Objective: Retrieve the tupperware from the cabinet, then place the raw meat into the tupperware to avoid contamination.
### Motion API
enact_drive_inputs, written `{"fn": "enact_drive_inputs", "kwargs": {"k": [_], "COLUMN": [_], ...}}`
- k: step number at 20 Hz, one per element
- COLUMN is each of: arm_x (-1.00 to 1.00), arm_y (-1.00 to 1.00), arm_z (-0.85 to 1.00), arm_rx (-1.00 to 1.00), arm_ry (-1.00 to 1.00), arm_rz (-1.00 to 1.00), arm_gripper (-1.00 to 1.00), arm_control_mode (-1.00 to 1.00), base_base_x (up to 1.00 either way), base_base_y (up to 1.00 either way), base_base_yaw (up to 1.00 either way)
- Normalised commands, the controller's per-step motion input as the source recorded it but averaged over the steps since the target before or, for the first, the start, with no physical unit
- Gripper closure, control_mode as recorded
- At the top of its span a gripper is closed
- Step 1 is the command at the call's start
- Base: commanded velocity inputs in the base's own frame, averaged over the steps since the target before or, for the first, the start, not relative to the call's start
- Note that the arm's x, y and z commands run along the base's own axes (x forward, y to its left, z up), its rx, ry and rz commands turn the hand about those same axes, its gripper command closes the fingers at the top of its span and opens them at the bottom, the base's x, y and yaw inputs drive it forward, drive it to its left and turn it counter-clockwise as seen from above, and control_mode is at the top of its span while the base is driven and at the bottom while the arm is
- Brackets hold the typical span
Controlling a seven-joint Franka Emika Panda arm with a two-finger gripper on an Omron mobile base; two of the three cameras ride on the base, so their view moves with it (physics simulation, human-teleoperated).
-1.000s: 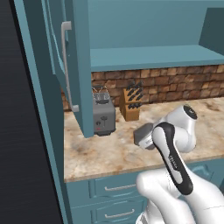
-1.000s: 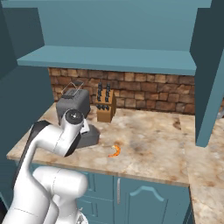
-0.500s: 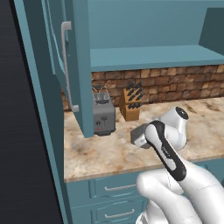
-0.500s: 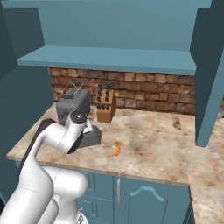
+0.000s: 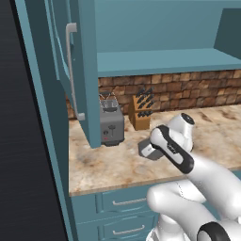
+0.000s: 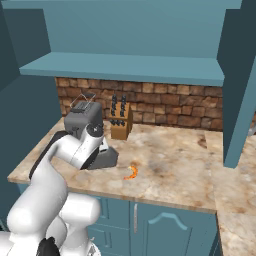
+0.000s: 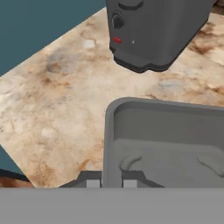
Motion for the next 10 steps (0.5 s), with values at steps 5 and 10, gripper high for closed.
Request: {"fn": "enact_drive_inputs", "kwargs": {"k": [5,10], "arm_x": [0.2,0.2], "arm_y": [0.0,0.0], "arm_z": [-0.28,-0.25], "arm_rx": [0.0,0.0], "arm_ry": [0.06,0.05], "arm_rz": [0.0,0.0], "arm_gripper": [1.0,1.0], "arm_control_mode": [-1.0,-1.0], "base_base_x": [0.0,0.0], "base_base_y": [0.0,0.0], "base_base_yaw": [0.0,0.0]}}
